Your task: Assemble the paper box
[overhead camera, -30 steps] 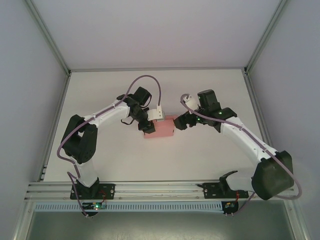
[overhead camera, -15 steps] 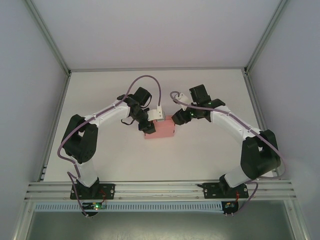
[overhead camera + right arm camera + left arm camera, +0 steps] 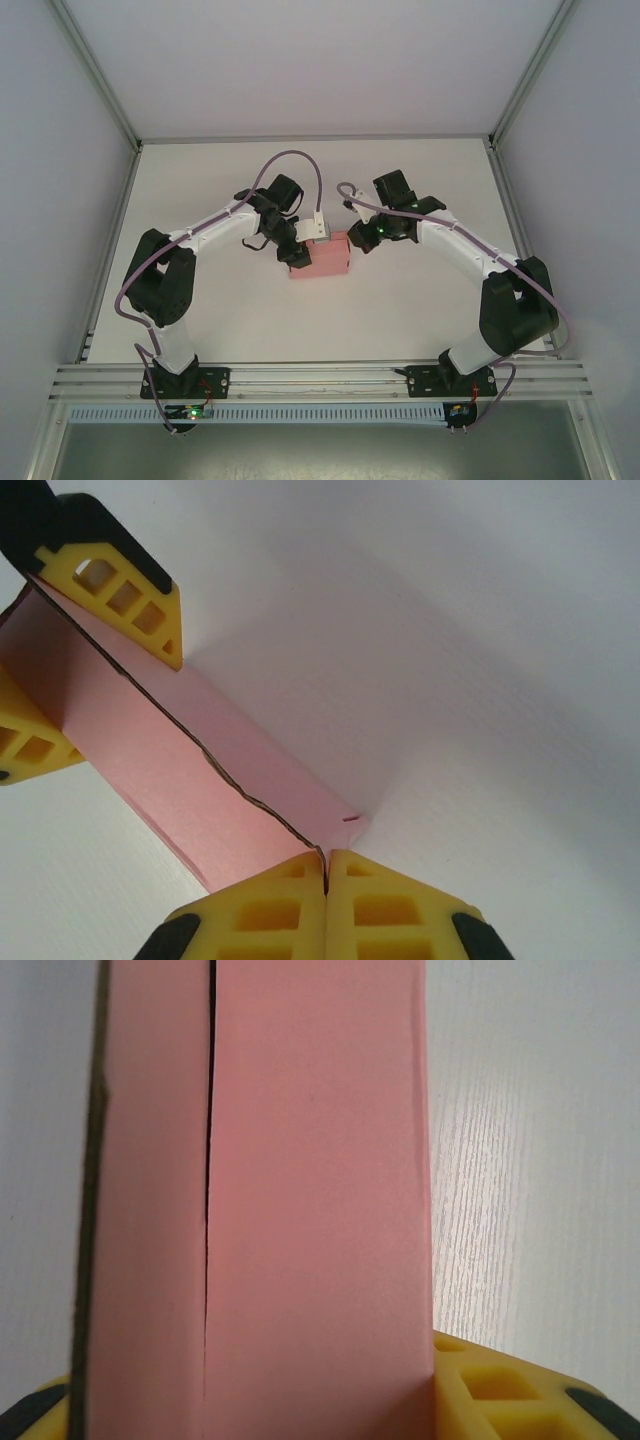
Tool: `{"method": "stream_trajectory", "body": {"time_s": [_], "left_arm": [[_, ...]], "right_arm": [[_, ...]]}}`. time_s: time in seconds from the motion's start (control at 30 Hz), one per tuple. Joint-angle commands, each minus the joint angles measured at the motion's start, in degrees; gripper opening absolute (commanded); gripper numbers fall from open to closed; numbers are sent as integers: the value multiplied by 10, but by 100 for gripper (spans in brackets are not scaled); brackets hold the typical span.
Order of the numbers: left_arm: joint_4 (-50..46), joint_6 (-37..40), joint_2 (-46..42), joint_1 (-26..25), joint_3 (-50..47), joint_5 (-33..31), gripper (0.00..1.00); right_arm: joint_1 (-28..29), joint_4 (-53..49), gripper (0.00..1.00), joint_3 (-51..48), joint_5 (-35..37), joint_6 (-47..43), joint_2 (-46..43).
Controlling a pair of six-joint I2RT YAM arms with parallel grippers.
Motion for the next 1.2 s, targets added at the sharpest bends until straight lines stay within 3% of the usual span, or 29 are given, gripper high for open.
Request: {"method": "stream_trajectory", "body": {"time_s": [0.0, 0.3, 0.47, 0.63, 0.87, 1.1, 1.17], "left_arm": [[26, -33, 0, 2, -3, -8, 26], [51, -62, 1, -13, -5, -39, 26], [58, -66, 1, -19, -6, -51, 26], [61, -68, -1, -20, -9, -50, 26], [62, -70, 4, -20, -5, -56, 29], [77, -91, 8, -20, -2, -62, 34], [84, -100, 8, -19, -2, -66, 39]], "right_arm": [[24, -7, 0, 22, -46, 86, 1], [40, 123, 0, -25, -57, 304, -13], [42, 168, 0, -45, -62, 353, -18], [48, 159, 0, -59, -41, 300, -19], [59, 162, 0, -109, 99, 194, -48], [77, 232, 0, -153, 114, 186, -66], [86, 245, 0, -163, 143, 189, -66]]}}
